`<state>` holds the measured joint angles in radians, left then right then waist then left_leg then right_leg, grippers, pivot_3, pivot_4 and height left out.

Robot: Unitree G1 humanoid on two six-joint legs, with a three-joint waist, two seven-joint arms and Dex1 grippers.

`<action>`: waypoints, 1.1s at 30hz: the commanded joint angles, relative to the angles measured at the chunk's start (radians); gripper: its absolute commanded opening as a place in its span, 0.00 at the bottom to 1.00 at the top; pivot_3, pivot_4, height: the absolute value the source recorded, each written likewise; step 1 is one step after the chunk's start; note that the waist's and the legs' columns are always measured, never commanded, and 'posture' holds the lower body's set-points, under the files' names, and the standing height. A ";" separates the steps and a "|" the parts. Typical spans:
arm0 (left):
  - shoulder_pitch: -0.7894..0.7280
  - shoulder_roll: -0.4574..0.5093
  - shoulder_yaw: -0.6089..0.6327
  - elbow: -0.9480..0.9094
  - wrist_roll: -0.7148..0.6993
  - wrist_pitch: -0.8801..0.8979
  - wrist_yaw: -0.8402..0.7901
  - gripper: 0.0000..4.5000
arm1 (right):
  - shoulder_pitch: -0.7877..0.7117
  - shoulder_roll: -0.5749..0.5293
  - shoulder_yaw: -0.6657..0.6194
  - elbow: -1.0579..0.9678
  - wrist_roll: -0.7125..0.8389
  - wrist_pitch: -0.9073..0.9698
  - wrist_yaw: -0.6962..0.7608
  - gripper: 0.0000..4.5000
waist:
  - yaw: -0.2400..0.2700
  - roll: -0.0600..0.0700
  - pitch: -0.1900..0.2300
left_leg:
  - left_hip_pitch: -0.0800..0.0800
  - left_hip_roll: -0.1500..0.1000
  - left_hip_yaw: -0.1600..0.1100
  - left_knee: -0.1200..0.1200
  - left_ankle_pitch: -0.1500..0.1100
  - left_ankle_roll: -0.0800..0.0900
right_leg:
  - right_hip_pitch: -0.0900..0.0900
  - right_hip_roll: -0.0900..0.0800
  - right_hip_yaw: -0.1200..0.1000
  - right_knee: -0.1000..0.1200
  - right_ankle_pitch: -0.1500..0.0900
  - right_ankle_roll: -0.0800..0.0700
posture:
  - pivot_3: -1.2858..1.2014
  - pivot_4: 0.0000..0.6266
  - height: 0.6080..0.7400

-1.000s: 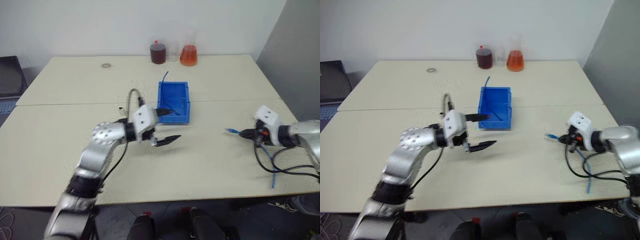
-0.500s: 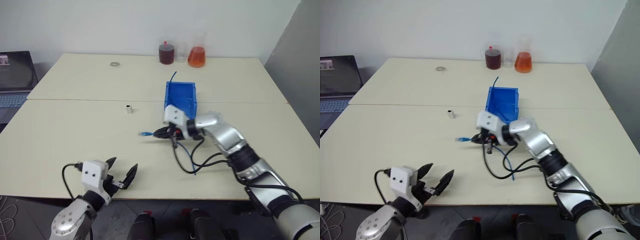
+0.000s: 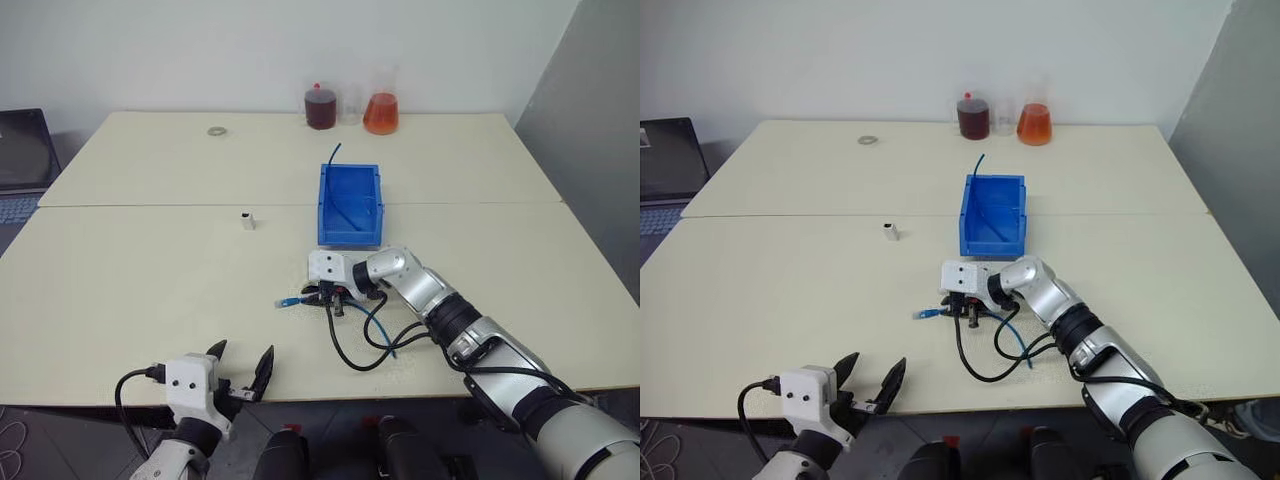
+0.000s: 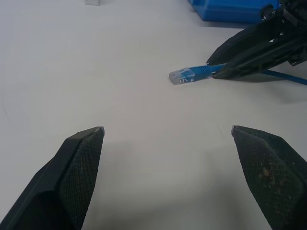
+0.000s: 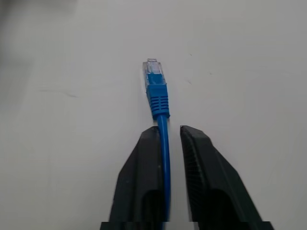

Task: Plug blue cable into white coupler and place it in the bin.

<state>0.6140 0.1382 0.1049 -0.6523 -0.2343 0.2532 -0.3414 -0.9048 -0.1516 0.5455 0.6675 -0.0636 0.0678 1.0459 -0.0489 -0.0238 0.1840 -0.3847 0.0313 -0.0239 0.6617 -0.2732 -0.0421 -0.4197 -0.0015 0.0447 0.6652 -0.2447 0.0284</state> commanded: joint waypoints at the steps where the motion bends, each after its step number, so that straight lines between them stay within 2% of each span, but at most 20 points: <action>1: -0.032 0.044 0.021 0.000 -0.025 0.004 -0.019 1.00 | 0.010 -0.008 -0.029 -0.029 -0.002 0.010 0.026 0.39 | 0.000 0.000 0.000 | 0.000 0.000 0.000 0.000 0.000 0.000 | 0.000 0.000 0.000 0.000 0.000 0.000 | 0.52 0.24 1.00; 4: -0.069 0.104 0.036 0.023 -0.045 0.023 -0.061 1.00 | 0.031 -0.029 -0.055 -0.086 0.013 0.041 0.029 0.56 | 0.001 0.000 0.000 | 0.000 0.000 0.000 0.000 0.000 0.000 | 0.000 0.000 0.000 0.000 0.001 0.001 | 0.52 0.24 1.00; 8: -0.158 0.236 0.074 0.070 -0.090 0.057 -0.158 1.00 | 0.080 -0.073 -0.119 -0.250 0.078 0.191 0.055 0.77 | 0.005 0.000 0.000 | -0.001 0.000 -0.002 0.000 0.000 0.000 | 0.000 0.000 -0.002 0.001 0.001 -0.001 | 0.52 0.24 1.00; 12: -0.355 0.428 0.091 0.208 -0.171 0.156 -0.334 1.00 | 0.149 -0.156 -0.221 -0.509 0.203 0.466 0.077 0.99 | 0.018 0.001 0.001 | -0.001 0.000 -0.003 0.000 0.000 0.000 | 0.000 0.000 -0.003 0.002 0.001 -0.001 | 0.52 0.24 1.00; 16: -0.516 0.556 0.044 0.372 -0.176 0.140 -0.506 1.00 | 0.199 -0.251 -0.292 -0.668 0.277 0.610 0.072 0.99 | 0.017 0.001 0.001 | 0.001 -0.001 -0.001 0.001 0.000 0.000 | 0.000 0.000 -0.002 0.005 0.000 0.000 | 0.52 0.24 1.00; 20: -0.704 0.626 -0.072 0.632 -0.099 -0.022 -0.734 1.00 | 0.258 -0.298 -0.415 -0.823 0.423 0.756 0.058 0.99 | 0.016 0.001 0.001 | 0.001 -0.001 -0.002 0.000 0.000 0.000 | -0.001 0.000 -0.002 0.007 -0.001 -0.002 | 0.52 0.24 1.00; 25: -0.875 0.629 -0.172 0.877 -0.024 -0.178 -0.900 1.00 | 0.304 -0.341 -0.427 -0.872 0.428 0.763 0.005 0.99 | 0.012 0.001 0.001 | 0.001 0.000 -0.002 0.000 0.000 0.000 | -0.002 0.001 -0.002 0.008 -0.002 -0.004 | 0.52 0.24 1.00; 33: -1.015 0.579 -0.237 1.094 0.044 -0.345 -1.000 1.00 | 0.348 -0.363 -0.441 -0.921 0.447 0.786 -0.072 0.99 | 0.017 0.001 0.001 | 0.001 0.000 -0.001 0.001 0.000 0.000 | -0.002 0.001 -0.002 0.009 -0.002 -0.003 | 0.52 0.24 1.00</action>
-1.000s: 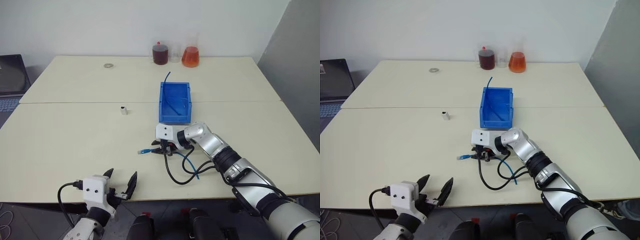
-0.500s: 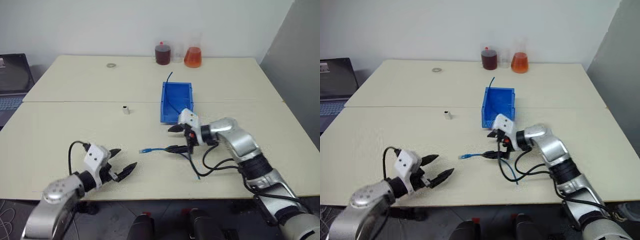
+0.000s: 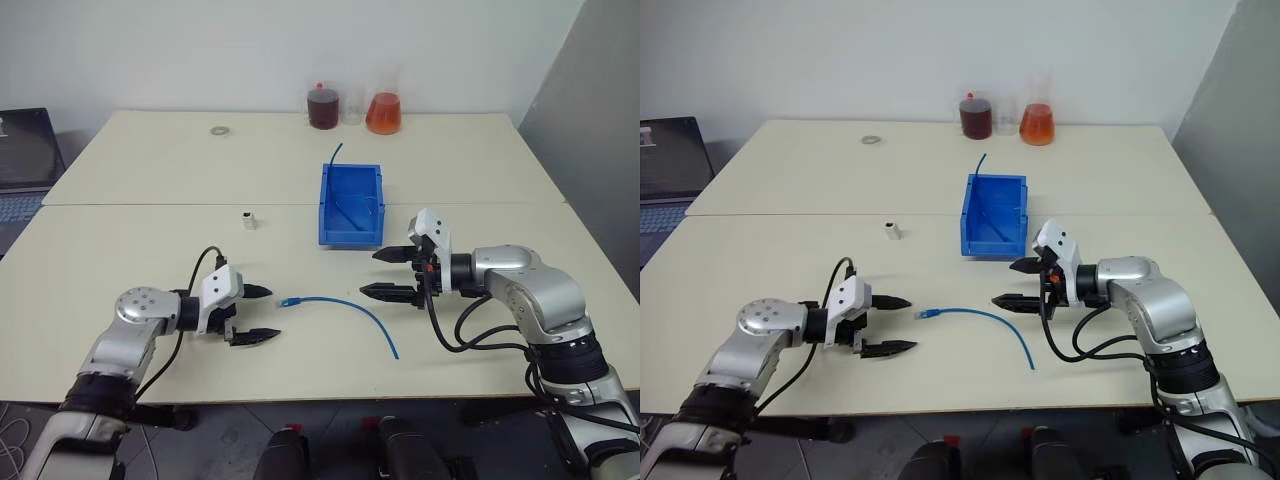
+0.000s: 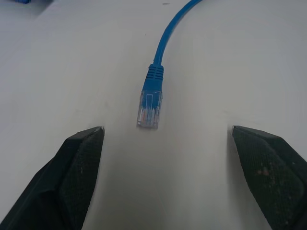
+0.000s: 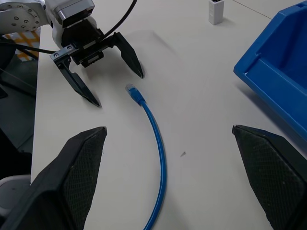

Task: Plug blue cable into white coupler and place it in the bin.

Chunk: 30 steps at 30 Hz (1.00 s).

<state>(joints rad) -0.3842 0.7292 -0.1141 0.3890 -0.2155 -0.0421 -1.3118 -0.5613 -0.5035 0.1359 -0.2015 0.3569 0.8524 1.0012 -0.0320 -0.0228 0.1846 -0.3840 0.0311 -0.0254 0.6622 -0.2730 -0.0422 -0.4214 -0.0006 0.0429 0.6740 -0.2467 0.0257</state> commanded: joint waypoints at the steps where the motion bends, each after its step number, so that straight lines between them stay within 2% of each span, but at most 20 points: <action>1: -0.033 -0.024 -0.018 0.072 0.026 -0.060 -0.031 1.00 | 0.009 -0.010 -0.036 -0.056 0.030 0.008 -0.041 0.99 | 0.001 0.000 0.000 | 0.000 0.000 0.000 0.000 0.000 0.000 | 0.000 0.000 0.000 0.000 0.000 0.000 | 0.52 0.24 1.00; 2: -0.043 -0.031 -0.017 0.086 0.028 -0.068 -0.033 1.00 | 0.012 -0.010 -0.039 -0.060 0.037 0.016 -0.053 0.99 | 0.002 0.000 0.000 | 0.000 0.000 0.000 0.000 0.000 0.000 | 0.000 0.000 0.000 0.000 0.000 0.000 | 0.52 0.24 1.00; 5: -0.072 -0.061 -0.020 0.130 0.039 -0.096 -0.033 0.88 | 0.023 -0.018 -0.037 -0.071 0.047 0.021 -0.072 1.00 | 0.004 0.000 0.000 | 0.000 -0.001 0.000 0.001 0.000 0.000 | 0.000 -0.001 0.000 0.000 0.000 0.001 | 0.52 0.24 1.00; 12: -0.073 -0.096 -0.025 0.162 0.060 -0.127 -0.029 0.49 | 0.012 -0.005 -0.033 -0.048 0.039 0.003 -0.118 1.00 | 0.003 0.000 0.000 | 0.000 -0.001 0.000 0.001 0.000 0.000 | 0.000 -0.001 0.000 0.000 0.000 0.001 | 0.52 0.24 1.00; 21: -0.083 -0.044 -0.009 0.216 0.072 -0.139 -0.062 0.06 | -0.001 -0.002 -0.026 -0.029 0.037 -0.016 -0.139 1.00 | -0.001 0.000 0.000 | 0.000 0.000 -0.001 0.000 0.000 0.000 | 0.000 0.000 0.000 0.000 0.000 0.001 | 0.52 0.24 1.00; 27: -0.072 -0.039 0.002 0.198 0.055 -0.103 -0.053 0.06 | 0.001 0.007 -0.023 -0.037 0.043 -0.015 -0.149 1.00 | -0.010 0.000 0.000 | 0.002 0.001 -0.001 0.000 0.000 0.000 | 0.000 0.002 0.000 0.002 0.000 0.001 | 0.52 0.24 1.00; 30: -0.088 -0.058 0.031 0.122 0.017 0.053 0.015 0.06 | -0.036 0.065 -0.098 -0.059 0.095 0.057 -0.227 1.00 | -0.011 0.000 0.000 | 0.002 0.001 -0.001 0.000 0.000 0.000 | 0.000 0.002 0.001 0.003 0.000 0.001 | 0.52 0.24 1.00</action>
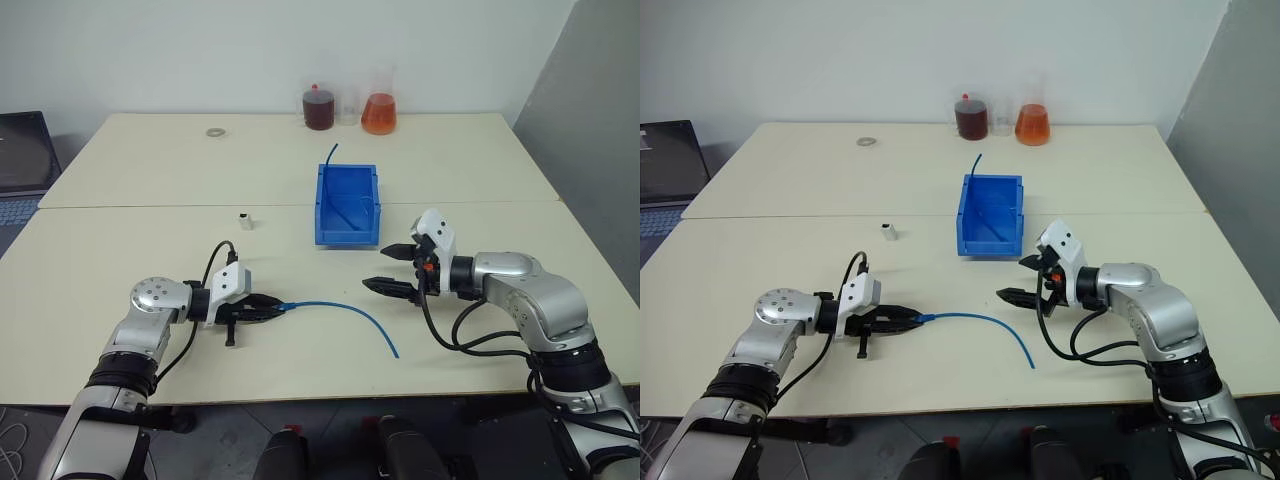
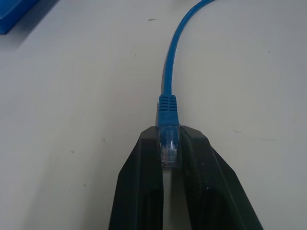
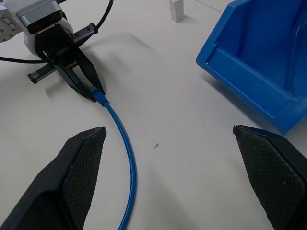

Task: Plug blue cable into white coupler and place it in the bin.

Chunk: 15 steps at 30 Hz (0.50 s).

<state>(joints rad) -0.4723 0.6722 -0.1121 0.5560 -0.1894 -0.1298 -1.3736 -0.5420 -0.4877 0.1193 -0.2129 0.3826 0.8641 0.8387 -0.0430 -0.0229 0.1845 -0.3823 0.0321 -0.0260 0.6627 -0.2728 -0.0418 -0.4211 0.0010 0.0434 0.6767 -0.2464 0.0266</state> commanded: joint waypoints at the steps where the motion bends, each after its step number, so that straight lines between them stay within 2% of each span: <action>1: -0.011 -0.007 0.043 -0.084 -0.032 0.205 0.102 0.06 | -0.069 0.068 -0.109 -0.062 0.094 0.080 -0.088 1.00 | -0.001 0.000 0.000 | 0.000 0.000 0.000 0.000 0.000 0.000 | 0.000 0.000 0.000 0.001 0.000 0.000 | 0.52 0.24 1.00; 4: -0.037 -0.028 0.094 -0.254 -0.113 0.377 0.182 0.06 | -0.090 0.111 -0.193 -0.123 0.194 0.185 -0.145 1.00 | 0.000 0.000 0.000 | -0.001 0.000 -0.001 0.001 0.000 0.000 | -0.001 0.000 0.000 0.002 0.000 0.000 | 0.52 0.24 1.00; 9: -0.059 -0.127 0.172 -0.588 -0.246 0.644 0.418 0.06 | -0.093 0.196 -0.394 -0.232 0.507 0.454 -0.242 1.00 | 0.014 -0.001 0.001 | -0.005 -0.001 -0.003 0.001 0.000 0.000 | -0.001 -0.002 -0.003 -0.002 0.000 0.000 | 0.52 0.24 1.00; 12: -0.049 -0.231 0.191 -0.763 -0.334 0.770 0.568 0.06 | -0.028 0.179 -0.417 -0.286 0.587 0.519 -0.271 1.00 | 0.014 -0.001 0.000 | -0.007 -0.002 -0.003 0.000 0.000 0.000 | -0.001 -0.005 -0.002 -0.003 0.001 -0.002 | 0.52 0.24 1.00; 15: -0.037 -0.276 0.185 -0.838 -0.361 0.824 0.639 0.06 | 0.003 0.174 -0.420 -0.290 0.611 0.526 -0.317 1.00 | 0.011 -0.001 0.000 | -0.008 -0.003 -0.002 0.000 0.000 0.000 | -0.001 -0.005 -0.002 -0.006 0.001 -0.001 | 0.52 0.24 1.00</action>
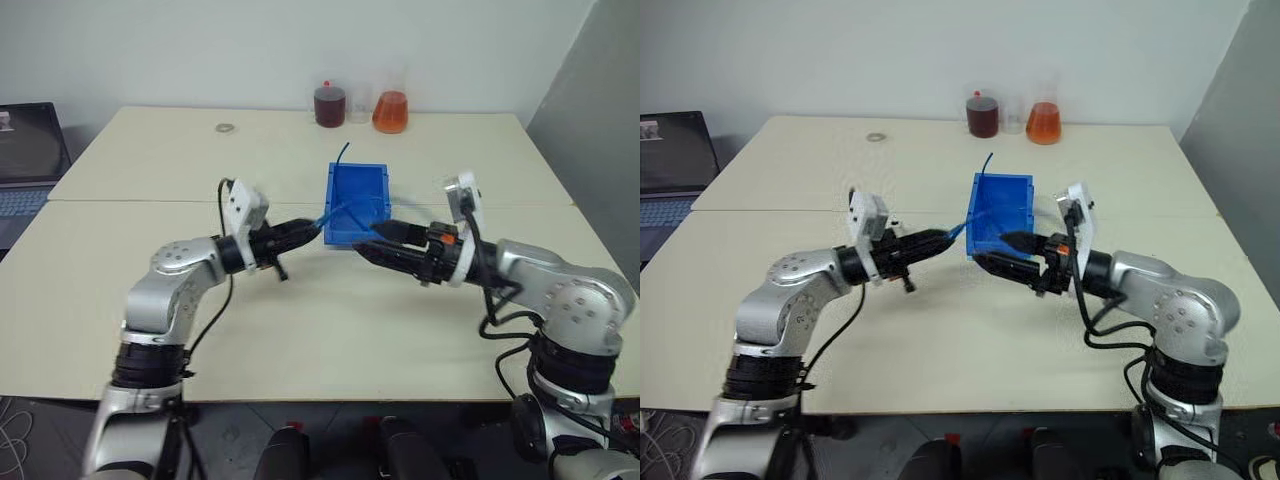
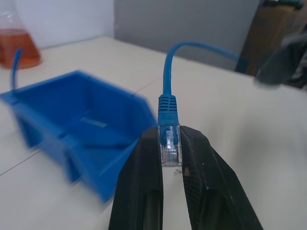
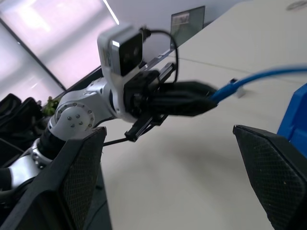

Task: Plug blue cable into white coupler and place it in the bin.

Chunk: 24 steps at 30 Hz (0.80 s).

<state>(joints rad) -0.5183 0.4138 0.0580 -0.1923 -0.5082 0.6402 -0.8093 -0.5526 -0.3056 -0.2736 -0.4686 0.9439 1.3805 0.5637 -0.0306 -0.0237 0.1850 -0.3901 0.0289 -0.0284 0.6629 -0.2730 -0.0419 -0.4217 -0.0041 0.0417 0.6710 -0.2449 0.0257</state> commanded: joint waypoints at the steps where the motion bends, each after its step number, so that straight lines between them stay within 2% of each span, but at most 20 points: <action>1: 0.015 -0.028 0.008 -0.098 -0.042 0.057 0.087 0.06 | 0.015 -0.001 -0.030 -0.016 0.041 -0.001 -0.066 1.00 | -0.005 0.000 0.000 | 0.000 0.000 0.000 0.000 0.000 0.000 | 0.000 0.000 0.000 0.000 0.000 0.000 | 0.52 0.24 1.00; 7: 0.040 -0.043 -0.033 -0.104 -0.034 0.038 0.097 0.06 | -0.032 0.052 -0.071 0.110 0.034 -0.053 -0.194 1.00 | -0.014 0.000 0.000 | 0.004 0.001 0.001 -0.001 0.000 0.000 | 0.000 0.003 0.002 0.003 -0.003 0.005 | 0.52 0.24 1.00; 18: 0.040 -0.049 -0.084 -0.088 -0.016 -0.024 0.079 0.06 | -0.095 0.169 -0.075 0.230 0.118 0.008 -0.349 1.00 | -0.014 0.000 0.000 | 0.003 0.001 0.002 -0.001 0.000 0.000 | 0.000 0.003 0.002 0.002 -0.003 0.004 | 0.52 0.24 1.00; 24: 0.040 -0.048 -0.091 -0.094 -0.018 -0.033 0.083 0.06 | -0.130 0.253 -0.131 0.292 0.196 -0.009 -0.463 1.00 | -0.013 0.000 0.000 | 0.002 0.001 0.001 -0.001 0.000 0.000 | -0.001 0.003 0.002 0.001 -0.003 0.005 | 0.52 0.24 1.00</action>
<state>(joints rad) -0.4734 0.3668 -0.0332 -0.2616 -0.5245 0.6271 -0.7284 -0.6587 -0.0658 -0.3762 -0.1717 1.0869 1.3842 0.1329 -0.0440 -0.0236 0.1851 -0.3885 0.0297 -0.0275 0.6620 -0.2728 -0.0417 -0.4223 -0.0011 0.0433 0.6720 -0.2477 0.0302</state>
